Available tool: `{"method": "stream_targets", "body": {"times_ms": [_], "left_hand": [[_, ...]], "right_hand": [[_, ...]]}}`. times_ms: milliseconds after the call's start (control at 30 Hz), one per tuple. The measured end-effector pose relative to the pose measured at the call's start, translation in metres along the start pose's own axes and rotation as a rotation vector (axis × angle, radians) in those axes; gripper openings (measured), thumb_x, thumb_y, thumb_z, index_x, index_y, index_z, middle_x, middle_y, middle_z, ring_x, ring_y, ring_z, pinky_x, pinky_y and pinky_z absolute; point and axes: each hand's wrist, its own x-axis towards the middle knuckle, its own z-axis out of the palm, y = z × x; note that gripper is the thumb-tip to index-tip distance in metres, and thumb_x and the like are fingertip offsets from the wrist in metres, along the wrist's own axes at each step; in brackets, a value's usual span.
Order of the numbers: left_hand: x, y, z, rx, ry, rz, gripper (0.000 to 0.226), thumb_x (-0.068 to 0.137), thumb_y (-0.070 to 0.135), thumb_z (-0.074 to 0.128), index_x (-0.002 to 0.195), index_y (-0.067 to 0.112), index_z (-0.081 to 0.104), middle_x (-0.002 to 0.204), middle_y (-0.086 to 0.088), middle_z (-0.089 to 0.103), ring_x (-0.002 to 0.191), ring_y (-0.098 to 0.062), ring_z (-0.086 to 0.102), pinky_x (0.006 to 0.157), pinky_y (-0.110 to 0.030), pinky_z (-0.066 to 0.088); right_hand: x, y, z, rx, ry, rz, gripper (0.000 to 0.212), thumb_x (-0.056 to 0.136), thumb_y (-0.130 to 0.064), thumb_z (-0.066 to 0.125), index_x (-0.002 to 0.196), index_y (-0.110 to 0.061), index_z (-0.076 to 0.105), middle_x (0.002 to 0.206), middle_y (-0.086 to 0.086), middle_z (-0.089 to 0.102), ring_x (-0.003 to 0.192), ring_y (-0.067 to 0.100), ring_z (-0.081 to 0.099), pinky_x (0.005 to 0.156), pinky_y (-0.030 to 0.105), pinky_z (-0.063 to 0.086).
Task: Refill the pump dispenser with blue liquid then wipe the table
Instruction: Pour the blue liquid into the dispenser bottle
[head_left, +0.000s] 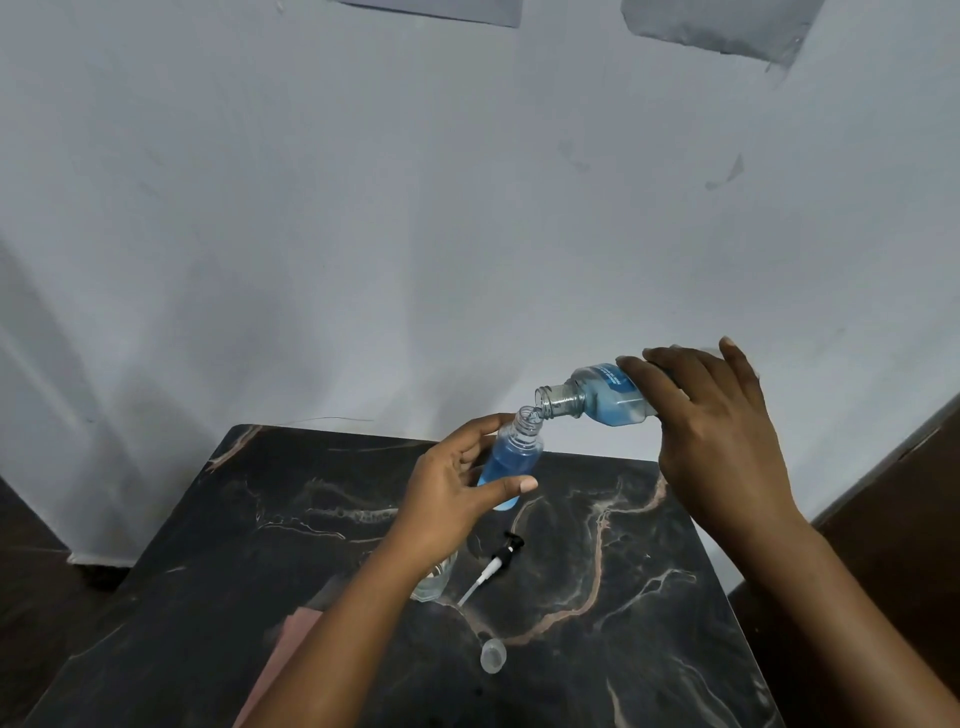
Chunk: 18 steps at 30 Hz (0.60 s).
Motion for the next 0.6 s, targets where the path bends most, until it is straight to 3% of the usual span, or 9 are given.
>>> {"method": "stream_targets", "body": {"times_ms": [167, 600], "left_hand": [[-0.0004, -0.0015, 0.0000, 0.004, -0.006, -0.002, 0.054, 0.064, 0.035, 0.083, 0.112, 0.048, 0.063, 0.118, 0.012, 0.071, 0.110, -0.009, 0.068, 0.089, -0.022, 0.055], [-0.0029, -0.0004, -0.0011, 0.005, -0.006, 0.005, 0.053, 0.065, 0.032, 0.083, 0.110, 0.050, 0.063, 0.117, 0.016, 0.071, 0.109, -0.006, 0.068, 0.085, -0.015, 0.053]], "right_hand": [[0.0004, -0.0003, -0.0005, 0.001, -0.007, -0.006, 0.059, 0.072, 0.019, 0.059, 0.124, -0.008, 0.063, 0.118, 0.019, 0.065, 0.109, 0.041, 0.059, 0.111, 0.057, 0.030], [0.0031, -0.0028, -0.0065, -0.017, -0.012, -0.030, 0.060, 0.071, 0.020, 0.058, 0.124, -0.007, 0.064, 0.118, 0.020, 0.065, 0.109, 0.042, 0.060, 0.111, 0.057, 0.030]]}}
